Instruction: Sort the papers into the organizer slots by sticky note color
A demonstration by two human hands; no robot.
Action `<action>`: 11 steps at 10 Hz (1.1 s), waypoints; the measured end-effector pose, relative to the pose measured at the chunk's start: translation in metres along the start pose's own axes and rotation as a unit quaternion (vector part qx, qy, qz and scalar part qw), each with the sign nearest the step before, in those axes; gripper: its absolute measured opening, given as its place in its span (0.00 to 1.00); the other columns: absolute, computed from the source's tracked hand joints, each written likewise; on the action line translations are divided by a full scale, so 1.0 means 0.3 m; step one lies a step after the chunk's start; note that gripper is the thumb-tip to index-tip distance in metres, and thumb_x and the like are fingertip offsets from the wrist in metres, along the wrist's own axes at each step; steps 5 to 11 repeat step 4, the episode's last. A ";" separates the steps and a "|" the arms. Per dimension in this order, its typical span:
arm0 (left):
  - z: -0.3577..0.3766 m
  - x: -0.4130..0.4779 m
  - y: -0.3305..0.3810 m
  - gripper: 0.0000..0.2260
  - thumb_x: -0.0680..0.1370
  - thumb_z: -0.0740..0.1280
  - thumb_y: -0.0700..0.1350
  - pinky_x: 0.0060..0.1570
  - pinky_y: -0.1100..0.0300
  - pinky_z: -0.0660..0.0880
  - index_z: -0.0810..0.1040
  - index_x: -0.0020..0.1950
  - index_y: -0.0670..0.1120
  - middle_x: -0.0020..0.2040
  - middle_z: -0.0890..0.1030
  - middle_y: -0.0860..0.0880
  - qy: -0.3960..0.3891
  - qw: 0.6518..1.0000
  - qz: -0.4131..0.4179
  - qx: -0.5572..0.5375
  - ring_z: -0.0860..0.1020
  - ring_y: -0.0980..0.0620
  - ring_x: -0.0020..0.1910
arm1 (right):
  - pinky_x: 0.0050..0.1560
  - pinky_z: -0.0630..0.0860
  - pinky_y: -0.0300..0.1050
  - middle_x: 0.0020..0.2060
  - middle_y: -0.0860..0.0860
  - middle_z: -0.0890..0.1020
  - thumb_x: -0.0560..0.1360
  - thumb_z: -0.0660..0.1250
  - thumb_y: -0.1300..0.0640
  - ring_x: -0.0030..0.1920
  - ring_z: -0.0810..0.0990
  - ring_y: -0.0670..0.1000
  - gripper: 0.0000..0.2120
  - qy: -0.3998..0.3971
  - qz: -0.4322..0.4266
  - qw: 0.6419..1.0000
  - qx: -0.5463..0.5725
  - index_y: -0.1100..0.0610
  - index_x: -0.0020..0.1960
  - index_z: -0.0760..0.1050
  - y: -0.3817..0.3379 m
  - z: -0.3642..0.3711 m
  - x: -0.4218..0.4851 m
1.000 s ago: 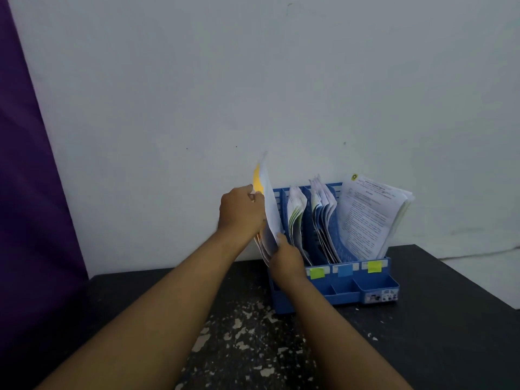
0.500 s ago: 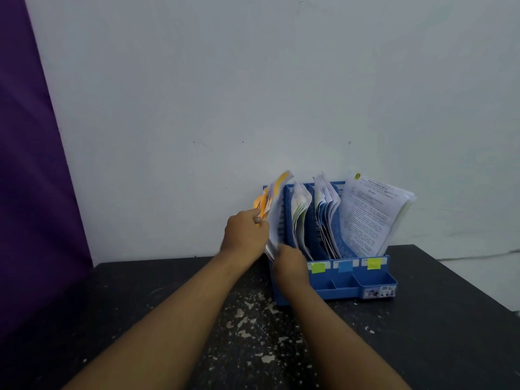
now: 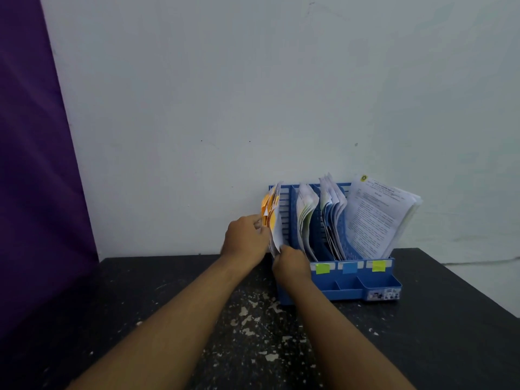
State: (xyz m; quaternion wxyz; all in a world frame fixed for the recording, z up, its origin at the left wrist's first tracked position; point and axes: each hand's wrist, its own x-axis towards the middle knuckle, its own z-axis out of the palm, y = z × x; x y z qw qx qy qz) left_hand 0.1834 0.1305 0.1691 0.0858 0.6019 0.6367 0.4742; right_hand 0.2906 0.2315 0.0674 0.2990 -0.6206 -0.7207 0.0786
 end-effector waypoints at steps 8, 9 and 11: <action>-0.102 -0.043 -0.045 0.23 0.84 0.68 0.48 0.70 0.49 0.74 0.73 0.79 0.50 0.75 0.76 0.47 0.014 0.993 0.039 0.106 0.71 0.46 0.75 | 0.54 0.79 0.49 0.58 0.57 0.83 0.81 0.64 0.60 0.59 0.82 0.58 0.16 0.014 -0.038 0.996 0.077 0.58 0.67 0.77 -0.048 -0.140 -0.163; -0.102 -0.043 -0.045 0.23 0.84 0.68 0.48 0.70 0.49 0.74 0.73 0.79 0.50 0.75 0.76 0.47 0.014 0.993 0.039 0.106 0.71 0.46 0.75 | 0.54 0.79 0.49 0.58 0.57 0.83 0.81 0.64 0.60 0.59 0.82 0.58 0.16 0.014 -0.038 0.996 0.077 0.58 0.67 0.77 -0.048 -0.140 -0.163; -0.102 -0.043 -0.045 0.23 0.84 0.68 0.48 0.70 0.49 0.74 0.73 0.79 0.50 0.75 0.76 0.47 0.014 0.993 0.039 0.106 0.71 0.46 0.75 | 0.54 0.79 0.49 0.58 0.57 0.83 0.81 0.64 0.60 0.59 0.82 0.58 0.16 0.014 -0.038 0.996 0.077 0.58 0.67 0.77 -0.048 -0.140 -0.163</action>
